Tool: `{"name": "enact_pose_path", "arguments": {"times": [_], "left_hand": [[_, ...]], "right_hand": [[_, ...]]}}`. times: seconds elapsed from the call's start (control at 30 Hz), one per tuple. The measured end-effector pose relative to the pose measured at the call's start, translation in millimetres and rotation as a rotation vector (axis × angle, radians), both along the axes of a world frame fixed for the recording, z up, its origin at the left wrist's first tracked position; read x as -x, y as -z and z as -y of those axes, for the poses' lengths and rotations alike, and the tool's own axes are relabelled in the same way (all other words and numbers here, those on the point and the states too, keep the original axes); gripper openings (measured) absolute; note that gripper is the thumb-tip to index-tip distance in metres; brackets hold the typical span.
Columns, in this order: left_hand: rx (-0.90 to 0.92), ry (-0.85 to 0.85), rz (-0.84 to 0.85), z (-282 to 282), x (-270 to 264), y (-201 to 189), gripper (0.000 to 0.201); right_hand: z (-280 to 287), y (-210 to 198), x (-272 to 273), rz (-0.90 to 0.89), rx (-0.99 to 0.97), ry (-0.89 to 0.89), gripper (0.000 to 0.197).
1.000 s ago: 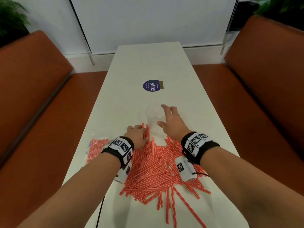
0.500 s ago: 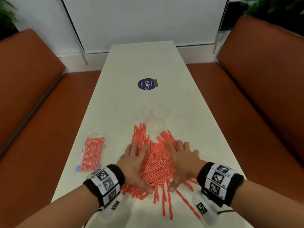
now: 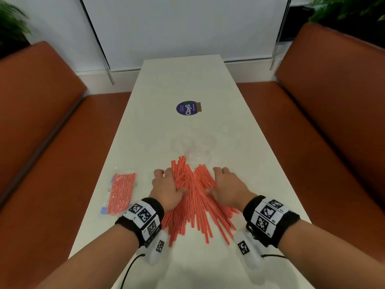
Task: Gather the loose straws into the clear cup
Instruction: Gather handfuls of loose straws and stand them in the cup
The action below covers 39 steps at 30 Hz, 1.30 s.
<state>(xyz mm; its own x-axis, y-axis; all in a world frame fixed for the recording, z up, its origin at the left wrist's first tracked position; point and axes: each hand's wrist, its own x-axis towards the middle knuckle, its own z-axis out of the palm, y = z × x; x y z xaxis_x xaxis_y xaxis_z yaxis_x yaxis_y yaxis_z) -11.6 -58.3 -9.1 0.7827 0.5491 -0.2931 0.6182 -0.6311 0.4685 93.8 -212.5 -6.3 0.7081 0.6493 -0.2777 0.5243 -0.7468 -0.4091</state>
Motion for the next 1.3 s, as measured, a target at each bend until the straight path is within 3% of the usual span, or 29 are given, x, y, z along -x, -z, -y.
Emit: {"name": "enact_pose_path", "arguments": {"times": [0.17, 0.37, 0.47, 0.6, 0.8, 0.83, 0.9, 0.97, 1.13, 1.23, 1.3], "left_hand": [[-0.233, -0.008, -0.366, 9, 0, -6, 0.100], [-0.108, -0.120, -0.339, 23, -26, 1, 0.075], [0.005, -0.183, -0.286, 23, -35, 0, 0.059], [0.084, -0.213, -0.211, 19, -39, -3, 0.043], [0.293, -0.249, -0.010, 8, -29, -9, 0.027], [0.330, -0.265, 0.028, 7, -27, -10, 0.020], [0.404, -0.337, 0.082, 4, -28, -9, 0.029], [0.477, -0.391, 0.147, 1, -29, -10, 0.033], [0.741, -0.554, 0.334, -6, -25, -23, 0.015], [0.856, -0.589, 0.434, -5, -18, -34, 0.014], [0.891, -0.575, 0.478, -3, -14, -37, 0.025]], "right_hand": [[-7, 5, 1, 0.062, 0.234, 0.055, 0.092], [-39, 16, 25, 0.081, 0.159, 0.089, 0.072], [-49, 17, 30, 0.014, 0.101, 0.081, 0.053], [-57, 18, 32, -0.039, 0.039, -0.019, 0.049], [-65, 17, 25, -0.092, -0.124, 0.014, 0.034], [-66, 16, 22, -0.103, -0.136, -0.011, 0.024], [-66, 11, 14, -0.134, -0.172, -0.041, 0.004], [-67, 5, 7, -0.176, -0.234, -0.012, 0.008], [-76, -30, -11, -0.180, -0.423, 0.048, 0.015], [-87, -67, -31, -0.185, -0.682, 0.088, 0.013], [-98, -91, -48, -0.141, -0.893, 0.126, 0.008]]}}
